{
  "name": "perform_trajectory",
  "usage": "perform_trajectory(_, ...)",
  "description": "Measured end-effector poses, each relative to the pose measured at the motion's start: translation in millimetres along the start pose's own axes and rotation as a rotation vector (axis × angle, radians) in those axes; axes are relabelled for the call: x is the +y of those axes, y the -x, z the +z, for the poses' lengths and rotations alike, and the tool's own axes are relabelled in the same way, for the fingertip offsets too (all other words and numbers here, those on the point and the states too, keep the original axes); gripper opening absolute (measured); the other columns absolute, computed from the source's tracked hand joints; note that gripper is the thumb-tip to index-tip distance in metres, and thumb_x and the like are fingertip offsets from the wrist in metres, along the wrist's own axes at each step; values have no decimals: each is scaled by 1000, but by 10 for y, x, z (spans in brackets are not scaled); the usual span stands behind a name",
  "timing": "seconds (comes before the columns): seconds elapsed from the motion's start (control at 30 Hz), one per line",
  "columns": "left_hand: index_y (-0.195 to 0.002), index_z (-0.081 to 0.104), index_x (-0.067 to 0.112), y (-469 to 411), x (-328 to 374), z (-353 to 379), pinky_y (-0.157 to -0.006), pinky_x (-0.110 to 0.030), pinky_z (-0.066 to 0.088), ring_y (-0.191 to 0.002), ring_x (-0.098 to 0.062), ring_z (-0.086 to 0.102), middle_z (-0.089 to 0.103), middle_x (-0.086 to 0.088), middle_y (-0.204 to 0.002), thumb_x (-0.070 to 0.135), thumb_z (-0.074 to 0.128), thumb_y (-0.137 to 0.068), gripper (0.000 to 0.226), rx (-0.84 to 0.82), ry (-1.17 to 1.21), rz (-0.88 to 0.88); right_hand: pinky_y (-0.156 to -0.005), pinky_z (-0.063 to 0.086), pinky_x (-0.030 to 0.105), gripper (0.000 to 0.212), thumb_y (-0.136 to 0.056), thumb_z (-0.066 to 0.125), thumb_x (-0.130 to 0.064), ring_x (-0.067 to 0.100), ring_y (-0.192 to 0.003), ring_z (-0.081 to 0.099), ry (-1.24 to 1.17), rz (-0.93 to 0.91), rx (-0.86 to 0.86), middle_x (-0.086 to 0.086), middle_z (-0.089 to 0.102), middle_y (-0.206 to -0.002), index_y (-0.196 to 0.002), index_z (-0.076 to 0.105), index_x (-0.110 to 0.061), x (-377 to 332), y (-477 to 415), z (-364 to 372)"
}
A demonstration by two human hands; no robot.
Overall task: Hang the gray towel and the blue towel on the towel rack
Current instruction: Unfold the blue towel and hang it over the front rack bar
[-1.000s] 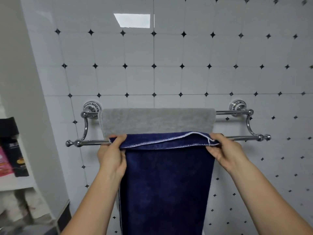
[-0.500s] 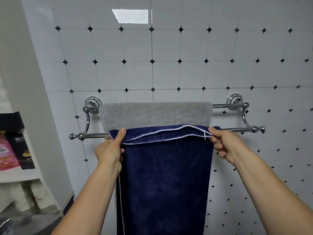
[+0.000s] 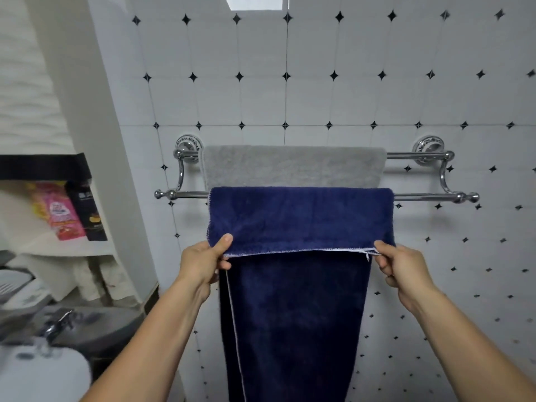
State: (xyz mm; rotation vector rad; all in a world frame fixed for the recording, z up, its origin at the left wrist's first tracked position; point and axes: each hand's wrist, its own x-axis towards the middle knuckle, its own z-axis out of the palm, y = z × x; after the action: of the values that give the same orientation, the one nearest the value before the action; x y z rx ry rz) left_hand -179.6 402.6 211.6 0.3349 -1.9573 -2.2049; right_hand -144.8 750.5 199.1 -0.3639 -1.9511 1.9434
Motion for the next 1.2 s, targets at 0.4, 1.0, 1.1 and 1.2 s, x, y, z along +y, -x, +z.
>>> perform_trajectory(0.4, -88, 71, 7, 554, -785, -496, -44, -24, 34, -46, -11, 53, 68, -1, -60, 34, 76, -80, 29, -74, -95, -63, -46, 27, 23, 35, -91, 61, -27, 9, -50, 37, -60, 20, -30, -1, 49, -57, -59, 53, -18, 874, 849, -243)
perform_trajectory(1.0, -92, 72, 9, 1488, -1691, -1277, -42, -21, 33, -51, -13, 50, 63, 0, -56, 32, 73, -84, 25, -171, -120, -210, -47, 26, 25, 33, -94, 56, -20, 12, -47, 34, 76, 217, 44, 3, 47, -54, -64, 52, -8, 1502, 2436, -477)
perform_trajectory(1.1, -94, 71, 7, 1515, -1743, -1325, -41, -21, 35, -51, -13, 51, 62, -2, -61, 34, 73, -83, 28, -173, -126, -221, -49, 27, 28, 37, -94, 58, -25, 15, -49, 34, 135, 232, 38, 10, 46, -58, -61, 54, -8, 1547, 2479, -493)
perform_trajectory(1.2, -93, 71, 8, 1482, -1742, -1318, -43, -21, 39, -52, -12, 53, 62, -2, -64, 37, 74, -81, 31, -189, -158, -248, -53, 30, 30, 40, -93, 59, -31, 19, -53, 38, 241, 230, 32, 10, 49, -58, -59, 57, -8, 1531, 2448, -515)
